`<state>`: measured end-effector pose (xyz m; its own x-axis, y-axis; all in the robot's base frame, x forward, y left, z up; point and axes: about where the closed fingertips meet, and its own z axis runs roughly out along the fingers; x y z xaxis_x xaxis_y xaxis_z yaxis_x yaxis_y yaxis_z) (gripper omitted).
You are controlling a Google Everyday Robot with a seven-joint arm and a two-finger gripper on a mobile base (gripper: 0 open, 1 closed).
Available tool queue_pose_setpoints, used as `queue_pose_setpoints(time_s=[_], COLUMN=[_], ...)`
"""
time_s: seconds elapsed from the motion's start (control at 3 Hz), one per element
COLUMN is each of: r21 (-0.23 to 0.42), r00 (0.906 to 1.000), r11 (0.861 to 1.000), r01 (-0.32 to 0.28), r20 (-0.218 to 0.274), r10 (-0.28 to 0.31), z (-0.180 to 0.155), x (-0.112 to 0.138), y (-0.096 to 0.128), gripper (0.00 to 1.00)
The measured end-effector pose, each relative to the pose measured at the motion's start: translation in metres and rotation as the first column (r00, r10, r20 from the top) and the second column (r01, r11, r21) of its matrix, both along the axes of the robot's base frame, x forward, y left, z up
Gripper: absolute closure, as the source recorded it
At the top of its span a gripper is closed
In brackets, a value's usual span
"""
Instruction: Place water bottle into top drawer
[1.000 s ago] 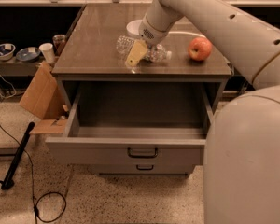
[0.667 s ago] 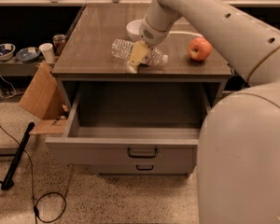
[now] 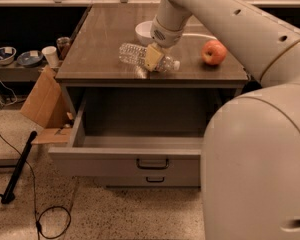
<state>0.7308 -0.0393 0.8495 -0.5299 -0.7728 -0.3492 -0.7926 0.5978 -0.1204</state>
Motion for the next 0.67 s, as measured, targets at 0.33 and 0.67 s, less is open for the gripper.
queue_pose_setpoints(time_s=[0.33, 0.67], r21=[-0.013, 0.007], r00=[0.9998, 0.9985], r11=[1.0, 0.998], r01=[-0.017, -0.055], r20=[-0.008, 0.002], r10=[0.017, 0.055], z=[0.005, 0.014], x=[-0.009, -0.024], y=[-0.003, -0.004], gripper=[0.71, 0.94])
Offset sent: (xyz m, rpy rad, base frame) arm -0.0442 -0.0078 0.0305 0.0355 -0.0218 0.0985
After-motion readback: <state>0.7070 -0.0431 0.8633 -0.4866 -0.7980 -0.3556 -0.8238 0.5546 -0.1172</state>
